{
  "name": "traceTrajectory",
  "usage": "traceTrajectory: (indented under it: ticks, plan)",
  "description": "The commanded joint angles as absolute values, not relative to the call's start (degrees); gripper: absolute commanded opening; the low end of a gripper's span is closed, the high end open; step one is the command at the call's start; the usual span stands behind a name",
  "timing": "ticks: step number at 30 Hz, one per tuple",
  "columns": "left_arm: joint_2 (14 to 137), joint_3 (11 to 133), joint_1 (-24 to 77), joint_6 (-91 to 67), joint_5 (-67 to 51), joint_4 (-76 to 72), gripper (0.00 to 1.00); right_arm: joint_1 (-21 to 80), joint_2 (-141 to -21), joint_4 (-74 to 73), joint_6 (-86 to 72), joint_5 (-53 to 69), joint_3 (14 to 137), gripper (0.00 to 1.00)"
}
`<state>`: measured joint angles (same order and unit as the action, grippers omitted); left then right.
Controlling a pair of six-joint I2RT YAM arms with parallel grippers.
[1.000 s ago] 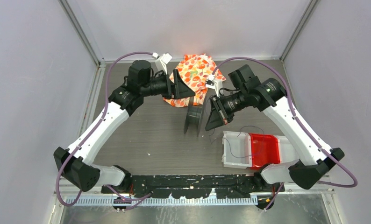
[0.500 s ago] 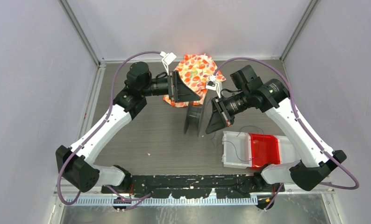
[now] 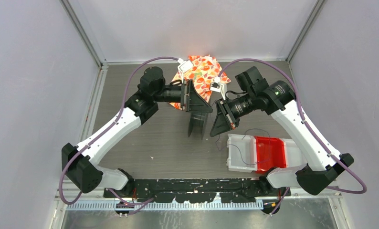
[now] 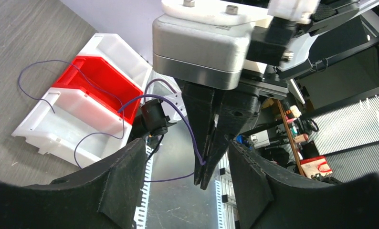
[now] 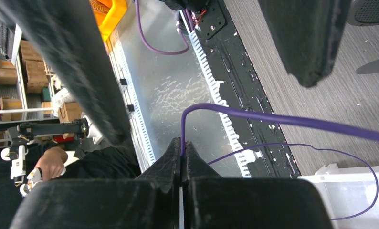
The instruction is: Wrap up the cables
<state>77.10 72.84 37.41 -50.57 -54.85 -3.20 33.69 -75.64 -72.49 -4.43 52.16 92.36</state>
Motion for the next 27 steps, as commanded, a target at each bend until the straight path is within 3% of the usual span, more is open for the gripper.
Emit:
traceTrajectory:
  ticks: [1, 4, 7, 9, 10, 12, 14, 17, 20, 24, 27]
  plan:
    - [78.46, 74.78, 38.92, -50.27, -54.88, -4.88, 0.63, 33.99, -75.26, -71.14, -5.12, 52.21, 92.54, 0.01]
    - [79.52, 75.42, 39.48, -50.42, -54.09, -4.73, 0.54, 33.96, -75.0, -70.23, -5.66, 52.25, 91.6, 0.01]
    - [80.51, 76.24, 39.81, -51.06, -53.44, -4.81, 0.29, 33.88, -74.88, -70.1, -5.95, 51.68, 91.32, 0.01]
    - [80.75, 76.57, 39.77, -51.4, -51.97, -4.36, 0.04, 33.87, -74.71, -70.86, -5.98, 50.33, 91.54, 0.02]
    - [80.66, 76.96, 39.71, -51.05, -51.0, -3.18, 0.01, 33.84, -74.52, -71.52, -5.73, 49.24, 91.84, 0.13]
    - [79.98, 77.79, 39.45, -49.85, -46.75, 1.98, 0.01, 33.91, -73.64, -73.68, -5.67, 42.97, 92.74, 0.35]
    - [78.69, 78.76, 39.06, -49.24, -40.93, 7.33, 0.0, 33.88, -72.29, -75.9, -6.34, 32.96, 93.77, 0.45]
    - [76.58, 80.41, 38.94, -52.08, -28.97, 15.31, 0.01, 33.9, -69.47, -79.2, -7.07, 18.64, 96.57, 0.51]
    - [74.72, 80.7, 38.95, -57.9, -20.71, 18.68, 0.0, 33.93, -64.5, -75.14, -6.91, 13.08, 96.45, 0.54]
    - [73.28, 79.41, 39.02, -66.19, -15.68, 18.84, 0.01, 33.94, -53.24, -53.96, -9.12, 13.63, 84.83, 0.71]
    - [72.97, 79.21, 39.07, -70.64, -14.0, 19.48, 0.01, 34.11, -48.15, -40.43, -12.22, 12.75, 76.46, 0.72]
